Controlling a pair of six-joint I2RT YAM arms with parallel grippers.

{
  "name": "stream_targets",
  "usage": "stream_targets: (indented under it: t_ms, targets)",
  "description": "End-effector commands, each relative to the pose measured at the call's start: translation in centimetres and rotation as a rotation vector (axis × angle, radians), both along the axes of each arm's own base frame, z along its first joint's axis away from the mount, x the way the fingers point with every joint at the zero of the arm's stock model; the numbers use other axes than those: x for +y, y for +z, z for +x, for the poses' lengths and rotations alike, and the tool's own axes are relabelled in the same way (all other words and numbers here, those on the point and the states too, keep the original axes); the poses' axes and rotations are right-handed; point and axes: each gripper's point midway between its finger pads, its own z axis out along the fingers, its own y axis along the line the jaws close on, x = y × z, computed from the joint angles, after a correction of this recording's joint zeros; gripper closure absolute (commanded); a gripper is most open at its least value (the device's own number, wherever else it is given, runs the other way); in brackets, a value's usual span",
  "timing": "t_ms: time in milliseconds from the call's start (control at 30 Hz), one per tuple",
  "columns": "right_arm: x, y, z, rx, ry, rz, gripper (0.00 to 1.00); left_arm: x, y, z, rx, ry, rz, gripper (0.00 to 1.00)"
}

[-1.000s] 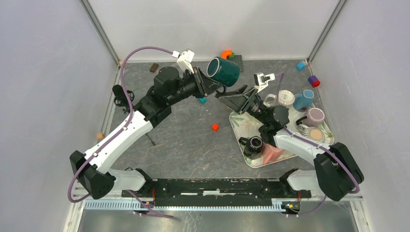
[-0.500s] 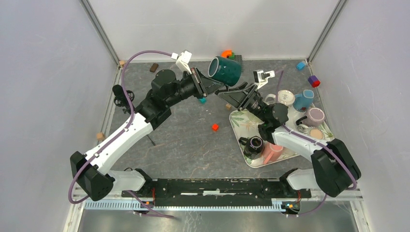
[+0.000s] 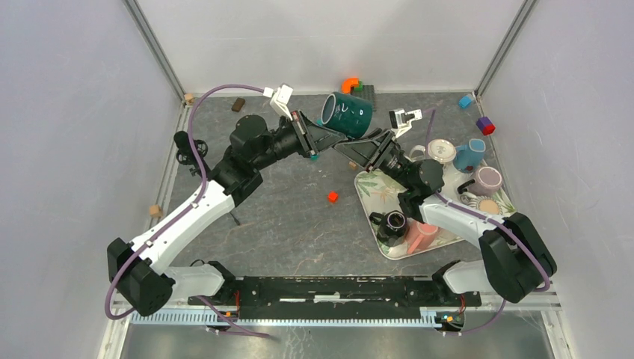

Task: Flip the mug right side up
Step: Turn over the cup on the tray.

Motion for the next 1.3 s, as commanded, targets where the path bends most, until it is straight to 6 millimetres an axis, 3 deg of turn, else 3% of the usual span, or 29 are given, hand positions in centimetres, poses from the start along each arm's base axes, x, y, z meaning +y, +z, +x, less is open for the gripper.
stream_targets:
  t_ms: [0,133,433,533,633,733,1033,1200,1267]
  targets:
    - [-0.7,3.5,-0.9,-0.128,-0.019,0.051,0.53,0.7,2.9,-1.7,-0.103,-0.045,-0.070,0.98]
    - [-0.5,3.2,-0.5,-0.135,-0.041,0.017,0.61,0.8,2.4,-1.9,-0.112,-0.053,-0.064,0.98]
    - [-0.2,2.5,0.5,-0.180,-0.125,-0.111,0.99,0.5,2.0,-1.9,-0.123,-0.073,-0.061,0.97]
    - [-0.5,2.1,1.0,-0.194,-0.175,-0.163,1.00,0.4,1.6,-1.7,-0.119,-0.071,-0.056,0.88]
    - [-0.7,1.8,1.3,-0.206,-0.213,-0.206,1.00,0.3,1.3,-1.5,-0.116,-0.068,-0.050,0.62]
    - [-0.9,1.5,1.8,-0.214,-0.254,-0.251,1.00,0.3,0.8,-1.1,-0.115,-0.055,-0.034,0.43]
    - [-1.9,0.3,4.0,-0.241,-0.395,-0.410,1.00,1.6,-3.0,-0.4,-0.078,0.025,0.085,0.17]
    - [-2.2,-1.1,5.7,-0.236,-0.458,-0.524,1.00,3.5,-4.9,-0.7,-0.066,0.096,0.165,0.02]
    - [-2.3,-1.8,6.6,-0.230,-0.482,-0.583,1.00,4.4,-5.8,-1.0,-0.056,0.121,0.205,0.00]
